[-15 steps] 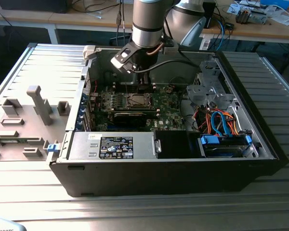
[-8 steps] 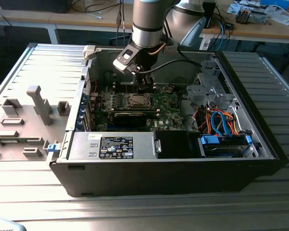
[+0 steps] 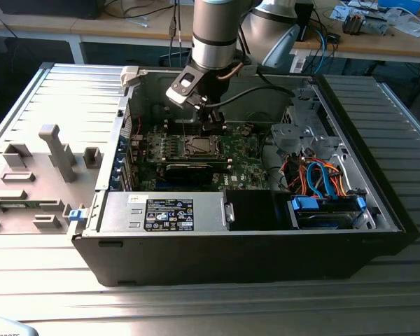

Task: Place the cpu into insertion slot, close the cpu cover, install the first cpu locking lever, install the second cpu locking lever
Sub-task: 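Install the first cpu locking lever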

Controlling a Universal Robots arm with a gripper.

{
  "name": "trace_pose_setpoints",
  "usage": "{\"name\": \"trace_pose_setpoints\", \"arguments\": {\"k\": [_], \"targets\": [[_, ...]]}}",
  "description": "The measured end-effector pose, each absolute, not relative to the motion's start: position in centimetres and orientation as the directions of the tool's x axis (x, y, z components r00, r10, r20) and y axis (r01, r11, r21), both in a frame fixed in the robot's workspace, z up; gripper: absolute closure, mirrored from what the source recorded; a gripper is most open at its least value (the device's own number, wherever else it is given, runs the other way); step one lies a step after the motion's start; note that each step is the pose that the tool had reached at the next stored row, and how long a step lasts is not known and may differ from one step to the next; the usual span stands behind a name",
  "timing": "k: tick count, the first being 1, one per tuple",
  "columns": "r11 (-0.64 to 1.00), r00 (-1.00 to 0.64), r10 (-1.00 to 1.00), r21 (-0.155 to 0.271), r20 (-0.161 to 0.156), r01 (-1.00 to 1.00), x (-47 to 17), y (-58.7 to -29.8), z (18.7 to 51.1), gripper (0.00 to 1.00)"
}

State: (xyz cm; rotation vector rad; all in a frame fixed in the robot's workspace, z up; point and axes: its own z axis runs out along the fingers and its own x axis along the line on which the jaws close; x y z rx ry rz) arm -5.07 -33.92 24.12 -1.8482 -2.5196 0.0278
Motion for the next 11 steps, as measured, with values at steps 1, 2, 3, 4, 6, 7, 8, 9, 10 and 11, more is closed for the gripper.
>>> {"name": "trace_pose_setpoints", "arguments": {"k": [1, 2, 3, 4, 6, 7, 8, 9, 10, 11], "targets": [[0.306, -0.306, 0.952, -0.024, 0.003, 0.952, -5.07, -33.91, 24.12, 0.89], [0.309, -0.309, 0.951, -0.024, 0.003, 0.951, -5.07, -33.91, 24.13, 0.89], [0.316, -0.316, 0.949, -0.024, 0.003, 0.949, -5.07, -33.92, 24.12, 0.89], [0.32, -0.32, 0.947, -0.024, 0.003, 0.947, -5.07, -33.92, 24.13, 0.89], [0.327, -0.327, 0.945, -0.024, 0.003, 0.945, -5.07, -33.92, 24.13, 0.89], [0.331, -0.331, 0.944, -0.024, 0.003, 0.943, -5.07, -33.91, 24.12, 0.89], [0.336, -0.336, 0.942, -0.024, 0.003, 0.942, -5.07, -33.91, 24.13, 0.89], [0.339, -0.339, 0.941, -0.024, 0.003, 0.941, -5.07, -33.92, 24.13, 0.89], [0.342, -0.342, 0.94, -0.024, 0.003, 0.939, -5.07, -33.92, 24.12, 0.89], [0.346, -0.346, 0.938, -0.024, 0.003, 0.938, -5.07, -33.92, 24.13, 0.89]]}}
